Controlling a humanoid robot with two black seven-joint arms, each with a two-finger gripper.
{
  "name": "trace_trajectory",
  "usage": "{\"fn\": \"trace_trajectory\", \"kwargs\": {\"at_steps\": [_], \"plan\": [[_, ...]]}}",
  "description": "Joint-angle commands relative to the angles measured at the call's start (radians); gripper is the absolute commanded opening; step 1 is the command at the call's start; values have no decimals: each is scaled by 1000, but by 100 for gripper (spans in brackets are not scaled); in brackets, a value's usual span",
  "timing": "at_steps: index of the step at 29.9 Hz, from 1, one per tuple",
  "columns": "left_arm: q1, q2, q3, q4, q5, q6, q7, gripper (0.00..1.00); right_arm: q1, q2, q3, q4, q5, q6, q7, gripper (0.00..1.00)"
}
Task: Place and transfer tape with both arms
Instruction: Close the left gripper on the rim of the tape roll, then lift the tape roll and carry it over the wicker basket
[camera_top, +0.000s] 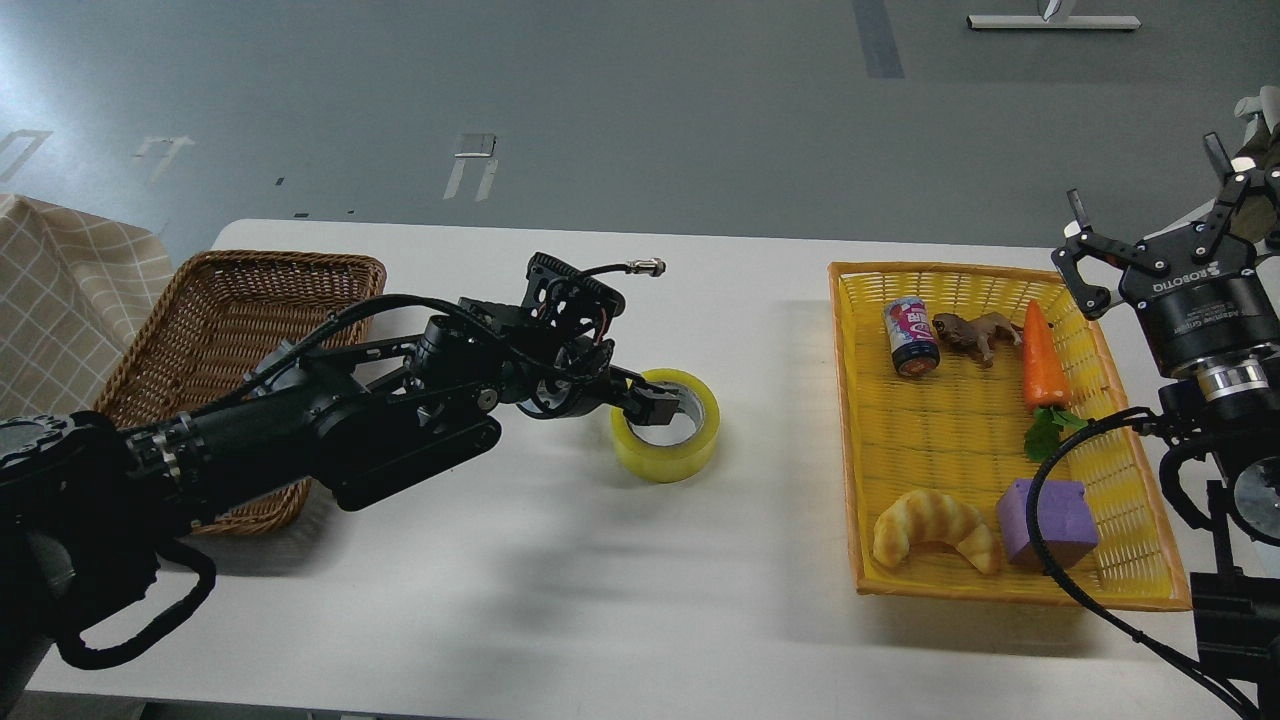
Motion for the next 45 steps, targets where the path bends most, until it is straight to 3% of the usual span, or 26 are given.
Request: {"fn": "trace_trajectory", "kwargs": {"at_steps": [1, 8, 14, 19, 21, 22, 36, 45], "plan": [[11, -2, 0, 19, 8, 0, -2, 96, -2, 1, 0, -1, 0, 0, 1, 100], [26, -4, 0, 32, 10, 0, -2, 92, -4, 1, 0, -1, 0, 0, 1, 100], [31, -8, 38, 36, 11, 0, -6, 79, -2, 1, 0, -9, 0, 0, 1, 100], [31, -10, 67, 34, 76, 0, -10, 42, -2, 1, 0, -21, 0, 0, 1, 100], [30, -11, 67, 34, 103, 0, -10, 18, -2, 1, 2, -26, 0, 0, 1, 100], [25, -11, 69, 34, 106, 0, -7, 0, -2, 1, 2, -26, 0, 0, 1, 100], [-15, 1, 67, 26, 106, 0, -6, 0, -2, 5, 2, -29, 0, 0, 1, 100], [-125, 53, 64, 20, 63, 0, -12, 0, -2, 8, 2, -27, 0, 0, 1, 100]]}}
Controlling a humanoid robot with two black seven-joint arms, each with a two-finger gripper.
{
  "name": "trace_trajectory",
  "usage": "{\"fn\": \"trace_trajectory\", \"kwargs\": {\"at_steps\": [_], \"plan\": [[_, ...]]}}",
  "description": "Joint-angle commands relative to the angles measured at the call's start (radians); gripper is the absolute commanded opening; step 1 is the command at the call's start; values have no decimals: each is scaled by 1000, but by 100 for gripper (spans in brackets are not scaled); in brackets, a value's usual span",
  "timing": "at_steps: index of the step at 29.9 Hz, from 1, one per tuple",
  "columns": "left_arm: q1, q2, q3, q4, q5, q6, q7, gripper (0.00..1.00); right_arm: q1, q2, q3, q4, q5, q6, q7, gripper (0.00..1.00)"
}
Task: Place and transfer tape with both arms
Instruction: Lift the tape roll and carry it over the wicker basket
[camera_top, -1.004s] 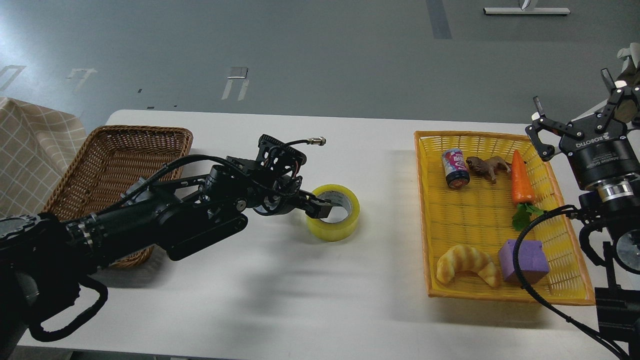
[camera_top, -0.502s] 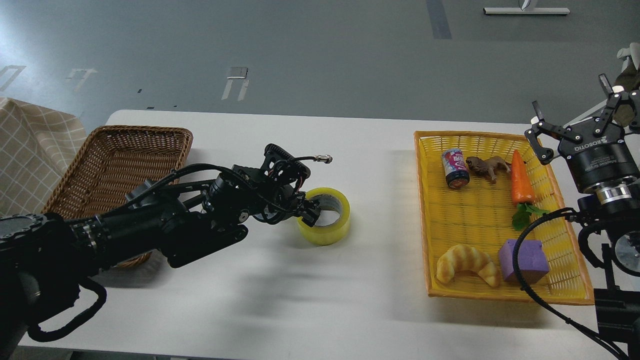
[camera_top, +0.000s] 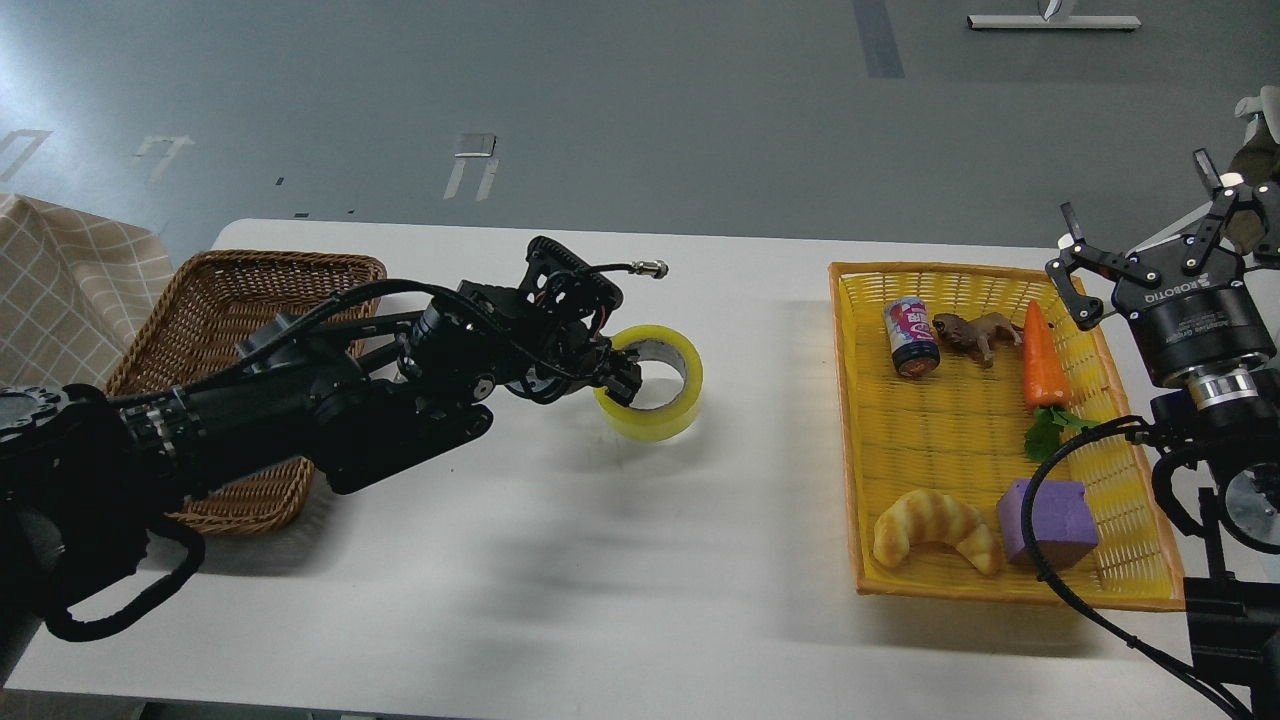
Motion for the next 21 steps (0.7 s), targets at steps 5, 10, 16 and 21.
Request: {"fn": "trace_trajectory", "kwargs": {"at_steps": [5, 10, 16, 21], "plan": [[-74, 75, 0, 0, -65, 0, -4, 0, 0, 0, 0, 1, 0, 0, 0, 100], [-115, 190, 3, 0, -89, 0, -68, 0, 0, 0, 0, -1, 0, 0, 0, 100], [-128, 311, 6, 0, -85, 0, -137, 0, 3, 5, -1, -1, 0, 0, 0, 100], [-128, 410, 41, 0, -74, 0, -195, 0, 3, 8, -1, -1, 0, 0, 0, 100]]}}
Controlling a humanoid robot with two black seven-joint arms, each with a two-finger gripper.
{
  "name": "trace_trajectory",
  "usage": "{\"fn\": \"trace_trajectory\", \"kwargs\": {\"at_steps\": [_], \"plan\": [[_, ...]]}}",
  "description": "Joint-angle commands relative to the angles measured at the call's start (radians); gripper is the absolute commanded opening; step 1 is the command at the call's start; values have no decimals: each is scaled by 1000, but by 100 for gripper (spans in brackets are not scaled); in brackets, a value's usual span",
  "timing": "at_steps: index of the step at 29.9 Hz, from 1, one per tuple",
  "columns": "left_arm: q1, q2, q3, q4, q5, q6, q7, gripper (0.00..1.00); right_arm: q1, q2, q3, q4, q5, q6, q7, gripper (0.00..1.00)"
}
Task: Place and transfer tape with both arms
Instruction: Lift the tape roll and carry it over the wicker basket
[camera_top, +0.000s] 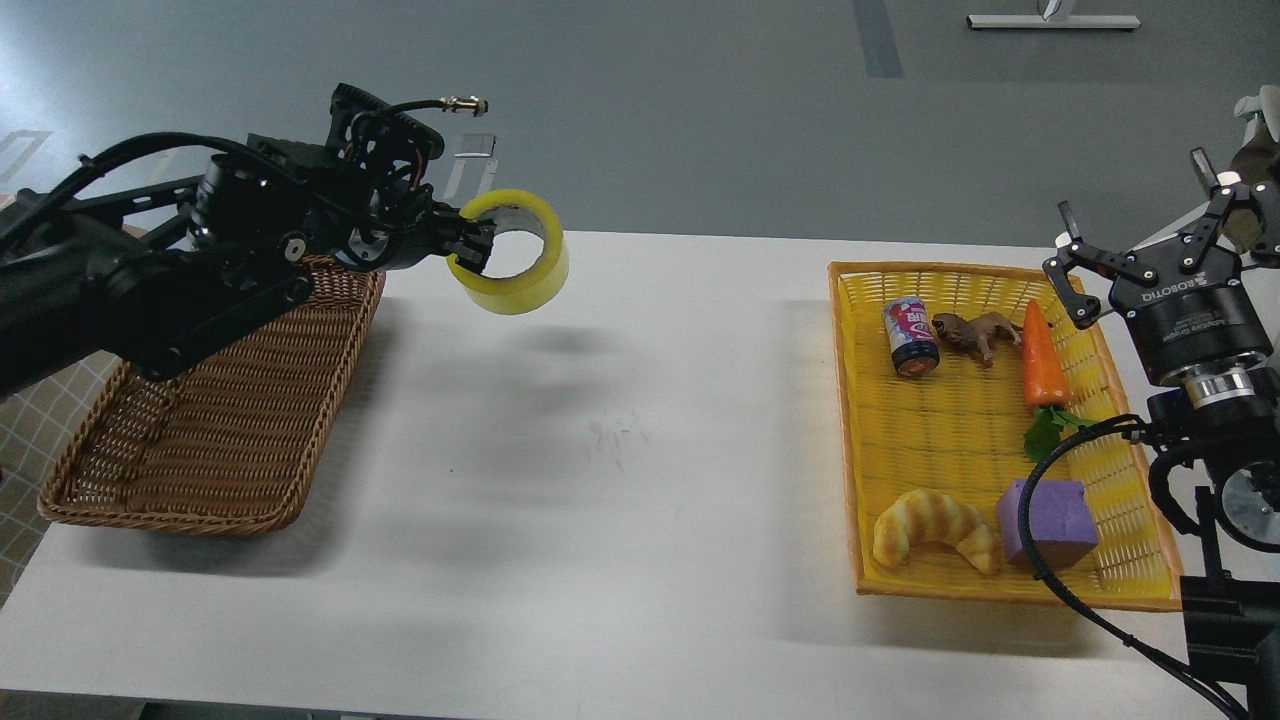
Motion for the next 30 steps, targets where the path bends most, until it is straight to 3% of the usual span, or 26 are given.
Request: {"fn": "trace_trajectory", "kwargs": {"at_steps": [1, 13, 19, 30], "plan": [[0, 71, 33, 0, 7, 0, -43, 0, 0, 1, 0, 0, 0, 0, 0, 100], [20, 257, 105, 18, 7, 0, -115, 0, -2, 18, -4, -2, 0, 0, 0, 100], [61, 333, 151, 28, -2, 0, -121, 0, 0, 28, -8, -2, 0, 0, 0, 100], [144, 366, 156, 91, -11, 0, -152, 0, 0, 56, -17, -6, -2, 0, 0, 100]]}}
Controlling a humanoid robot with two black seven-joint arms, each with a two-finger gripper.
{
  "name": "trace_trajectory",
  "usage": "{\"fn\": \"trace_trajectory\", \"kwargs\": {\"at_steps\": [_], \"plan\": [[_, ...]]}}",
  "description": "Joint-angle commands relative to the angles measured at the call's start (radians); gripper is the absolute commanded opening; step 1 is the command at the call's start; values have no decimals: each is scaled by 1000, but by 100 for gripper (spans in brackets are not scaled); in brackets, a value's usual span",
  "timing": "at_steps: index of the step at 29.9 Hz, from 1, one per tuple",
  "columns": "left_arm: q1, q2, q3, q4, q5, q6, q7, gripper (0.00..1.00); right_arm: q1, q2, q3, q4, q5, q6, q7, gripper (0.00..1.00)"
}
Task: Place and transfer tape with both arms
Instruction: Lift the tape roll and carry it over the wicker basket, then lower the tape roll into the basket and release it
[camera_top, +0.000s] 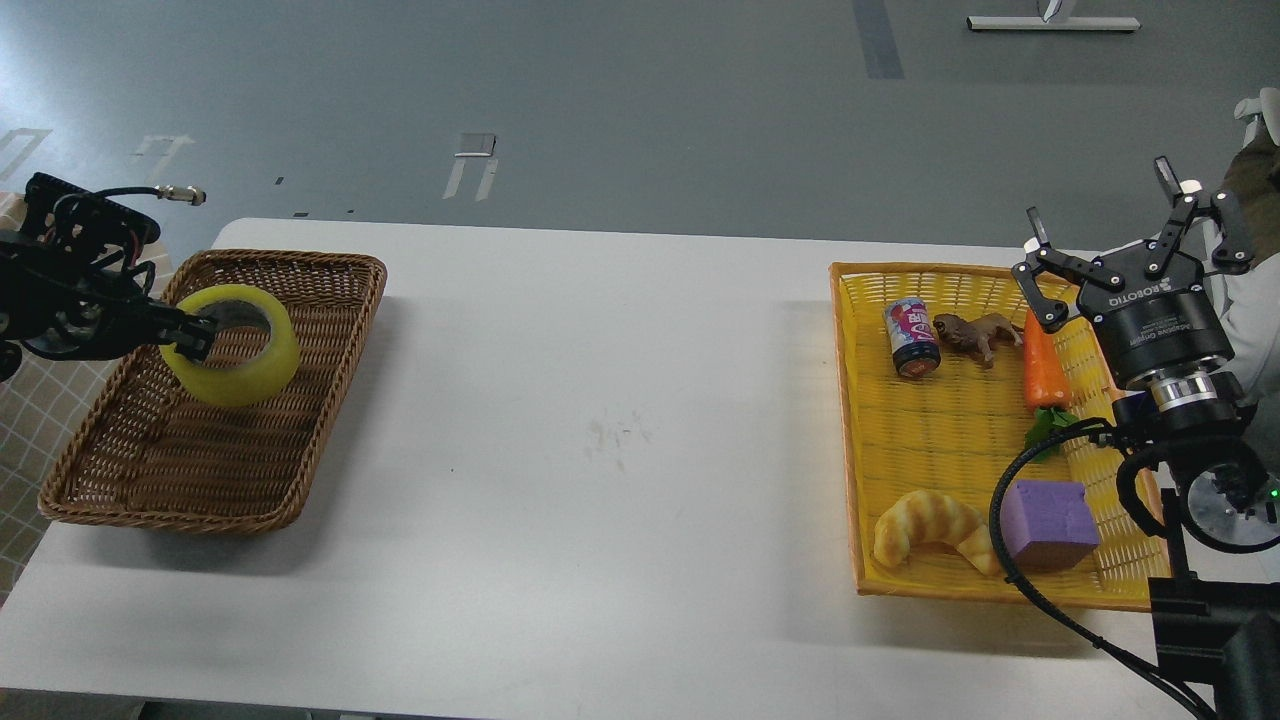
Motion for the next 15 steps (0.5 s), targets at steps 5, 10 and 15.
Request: {"fn": "trace_trajectory", "kwargs": {"at_steps": [5, 10, 15], "plan": [[54, 0, -2, 21, -5, 0, -5, 0, 0, 9, -2, -13, -2, 0, -1, 100], [91, -11, -2, 53, -36, 24, -14, 0, -3, 6, 0, -13, -2, 0, -1, 100], [100, -14, -2, 59, -45, 25, -19, 0, -3, 8, -2, -13, -2, 0, 1, 100]]}}
